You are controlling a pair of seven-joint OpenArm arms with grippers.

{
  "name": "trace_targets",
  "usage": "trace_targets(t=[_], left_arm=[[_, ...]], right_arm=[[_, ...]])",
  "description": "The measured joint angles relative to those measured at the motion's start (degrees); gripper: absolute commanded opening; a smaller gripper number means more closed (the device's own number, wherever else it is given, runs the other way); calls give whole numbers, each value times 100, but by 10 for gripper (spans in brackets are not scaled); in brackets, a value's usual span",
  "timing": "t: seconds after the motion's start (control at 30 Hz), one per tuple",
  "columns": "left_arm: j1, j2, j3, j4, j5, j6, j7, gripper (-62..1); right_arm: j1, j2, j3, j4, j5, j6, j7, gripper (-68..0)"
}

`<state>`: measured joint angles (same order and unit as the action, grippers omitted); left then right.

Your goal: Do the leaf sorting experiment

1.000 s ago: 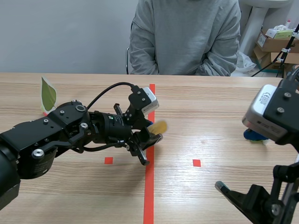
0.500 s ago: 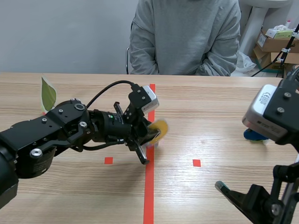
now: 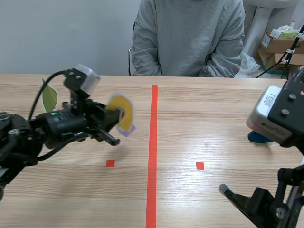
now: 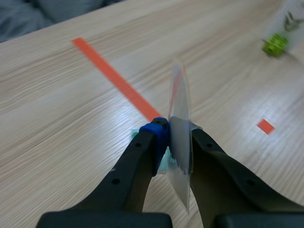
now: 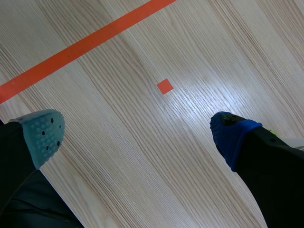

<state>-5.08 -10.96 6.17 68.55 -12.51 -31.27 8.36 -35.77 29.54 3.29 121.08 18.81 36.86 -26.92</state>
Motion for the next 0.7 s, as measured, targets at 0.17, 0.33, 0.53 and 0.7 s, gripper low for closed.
trace_targets(t=[0.17, 0.33, 0.53, 0.7], left_arm=[[103, -59, -1121, -245, 22, 306, -79, -579], [-96, -577, -1593, -984, 22, 605, -308, -578], [-437, -1038, -1742, -1871, 20, 695, -564, -578], [-761, -1032, -1740, -2365, 22, 798, -654, -578]], right_arm=[[0, 0, 0, 0, 0, 0, 0, -35], [0, 0, 0, 0, -24, -2, 0, -35], [0, 0, 0, 0, -24, 0, 0, -35], [0, 0, 0, 0, -24, 0, 2, -35]])
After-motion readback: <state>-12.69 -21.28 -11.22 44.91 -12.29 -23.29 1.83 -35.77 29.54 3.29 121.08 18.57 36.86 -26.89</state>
